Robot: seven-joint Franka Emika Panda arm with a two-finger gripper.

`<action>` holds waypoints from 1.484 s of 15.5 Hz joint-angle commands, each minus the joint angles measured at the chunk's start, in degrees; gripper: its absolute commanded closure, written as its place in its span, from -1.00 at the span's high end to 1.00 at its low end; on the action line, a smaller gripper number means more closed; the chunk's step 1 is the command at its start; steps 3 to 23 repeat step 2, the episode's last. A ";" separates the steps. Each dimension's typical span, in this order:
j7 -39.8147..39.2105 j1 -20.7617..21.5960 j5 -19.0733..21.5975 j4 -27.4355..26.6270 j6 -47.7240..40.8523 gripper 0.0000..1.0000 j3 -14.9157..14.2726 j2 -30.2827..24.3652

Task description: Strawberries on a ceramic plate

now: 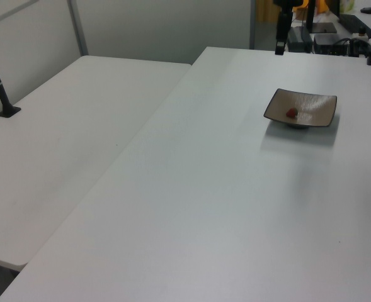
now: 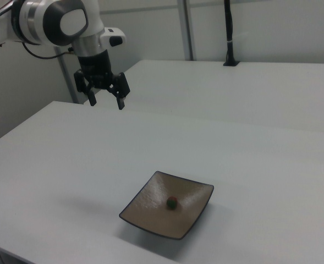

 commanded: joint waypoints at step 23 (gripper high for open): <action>1.04 1.20 0.76 -1.07 -0.99 1.00 -0.97 -0.65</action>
